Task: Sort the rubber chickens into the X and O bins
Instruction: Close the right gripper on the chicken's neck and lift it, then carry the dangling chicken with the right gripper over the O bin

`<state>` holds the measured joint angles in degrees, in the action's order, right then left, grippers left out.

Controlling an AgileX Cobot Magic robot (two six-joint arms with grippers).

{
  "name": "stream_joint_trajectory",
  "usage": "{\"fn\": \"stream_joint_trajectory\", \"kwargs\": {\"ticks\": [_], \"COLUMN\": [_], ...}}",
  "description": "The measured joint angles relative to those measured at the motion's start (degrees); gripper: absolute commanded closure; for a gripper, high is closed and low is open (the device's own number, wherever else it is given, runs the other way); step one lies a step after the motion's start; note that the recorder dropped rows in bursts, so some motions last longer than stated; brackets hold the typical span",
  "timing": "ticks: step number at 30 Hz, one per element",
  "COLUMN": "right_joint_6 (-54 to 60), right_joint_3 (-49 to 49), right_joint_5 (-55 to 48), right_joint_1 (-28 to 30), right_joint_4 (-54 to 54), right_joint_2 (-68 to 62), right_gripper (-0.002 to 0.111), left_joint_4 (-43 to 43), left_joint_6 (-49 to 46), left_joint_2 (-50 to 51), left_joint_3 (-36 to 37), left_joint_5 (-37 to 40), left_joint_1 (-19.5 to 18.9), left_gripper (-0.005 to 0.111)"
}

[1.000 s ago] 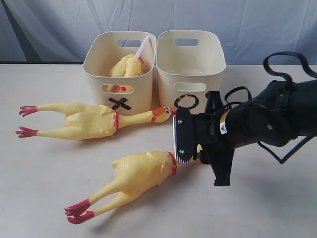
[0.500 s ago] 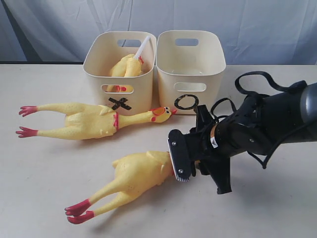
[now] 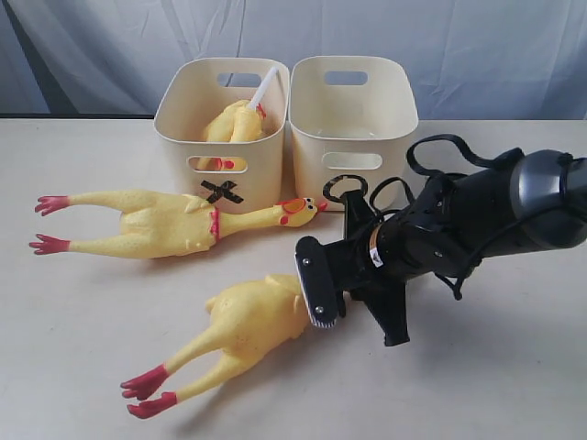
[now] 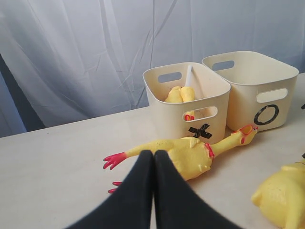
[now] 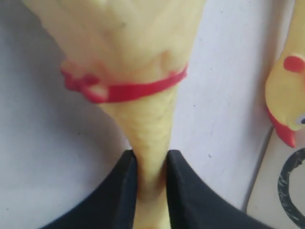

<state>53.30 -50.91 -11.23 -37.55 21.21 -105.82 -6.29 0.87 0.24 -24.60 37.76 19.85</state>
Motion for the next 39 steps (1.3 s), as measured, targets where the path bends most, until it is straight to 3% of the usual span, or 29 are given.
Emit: {"fn": "stream_joint_trajectory", "kwargs": {"ticks": [2, 10, 21, 29, 39], "right_joint_6": [0.0, 0.0, 0.1, -1.6, -10.1], "right_joint_3": [0.0, -0.3, -9.2, -14.9, -15.2], "right_joint_5": [-0.4, -1.7, -25.4, -36.4, -37.4], "right_joint_1": [0.0, -0.2, -0.3, -0.3, -0.3], "right_joint_4": [0.0, -1.1, -21.2, -35.5, -39.0], "right_joint_2": [-0.1, -0.5, 2.2, 2.7, 7.2], "right_gripper": [0.109, 0.109, 0.109, 0.109, 0.109], "left_joint_4": [0.0, 0.0, 0.0, 0.0, 0.0], "left_joint_6": [0.0, 0.0, 0.0, 0.0, 0.0], "left_joint_2": [0.0, 0.0, 0.0, 0.0, 0.0], "left_joint_3": [0.0, 0.0, 0.0, 0.0, 0.0], "left_joint_5": [0.0, 0.0, 0.0, 0.0, 0.0], "left_joint_1": [0.0, 0.0, 0.0, 0.0, 0.0], "left_gripper": [0.107, 0.107, 0.107, 0.107, 0.107]}}
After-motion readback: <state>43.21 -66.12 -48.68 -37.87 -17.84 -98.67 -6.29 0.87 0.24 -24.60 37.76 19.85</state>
